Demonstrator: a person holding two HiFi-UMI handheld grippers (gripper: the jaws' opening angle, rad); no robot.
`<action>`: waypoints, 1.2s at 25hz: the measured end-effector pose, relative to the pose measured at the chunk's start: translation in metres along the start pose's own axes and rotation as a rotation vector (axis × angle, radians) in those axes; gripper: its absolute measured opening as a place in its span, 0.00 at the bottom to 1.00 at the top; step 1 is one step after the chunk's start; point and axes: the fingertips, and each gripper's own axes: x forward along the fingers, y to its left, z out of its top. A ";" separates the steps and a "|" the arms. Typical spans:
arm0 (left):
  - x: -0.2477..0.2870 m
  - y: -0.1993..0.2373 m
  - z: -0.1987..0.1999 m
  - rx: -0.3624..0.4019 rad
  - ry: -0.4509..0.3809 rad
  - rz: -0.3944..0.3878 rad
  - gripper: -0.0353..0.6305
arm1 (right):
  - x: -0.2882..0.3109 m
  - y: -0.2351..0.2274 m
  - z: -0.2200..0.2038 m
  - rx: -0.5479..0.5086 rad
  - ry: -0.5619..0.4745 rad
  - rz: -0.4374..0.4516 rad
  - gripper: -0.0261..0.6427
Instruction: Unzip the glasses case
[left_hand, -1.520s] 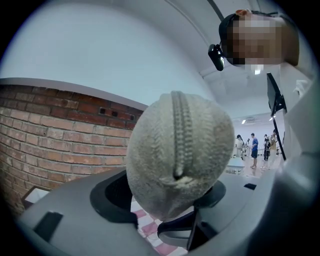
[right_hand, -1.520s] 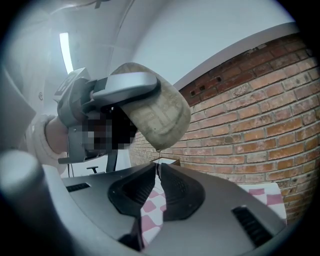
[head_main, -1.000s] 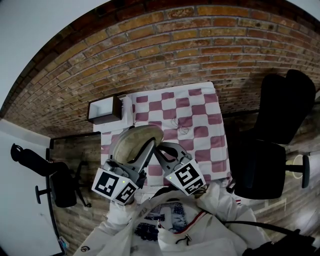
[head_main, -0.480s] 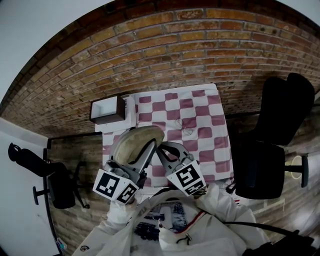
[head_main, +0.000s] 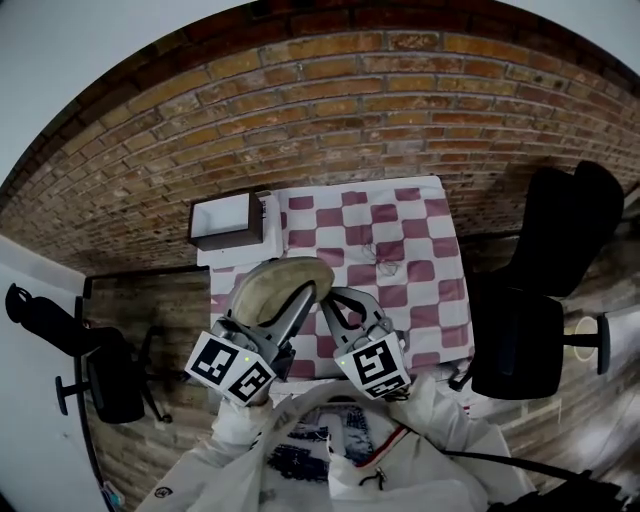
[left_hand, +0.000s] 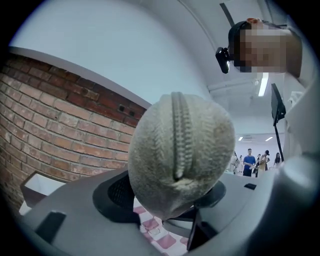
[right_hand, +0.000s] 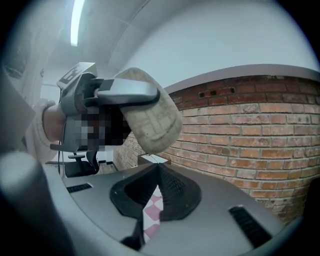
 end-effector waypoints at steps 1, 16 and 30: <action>-0.003 0.004 0.000 -0.012 -0.003 -0.009 0.48 | 0.002 0.002 0.001 -0.011 0.004 -0.011 0.06; -0.053 0.036 -0.010 -0.101 0.012 -0.143 0.48 | 0.017 0.054 -0.006 -0.084 0.079 -0.185 0.06; -0.083 0.046 -0.028 -0.140 0.047 -0.193 0.48 | 0.015 0.075 -0.019 -0.136 0.136 -0.251 0.06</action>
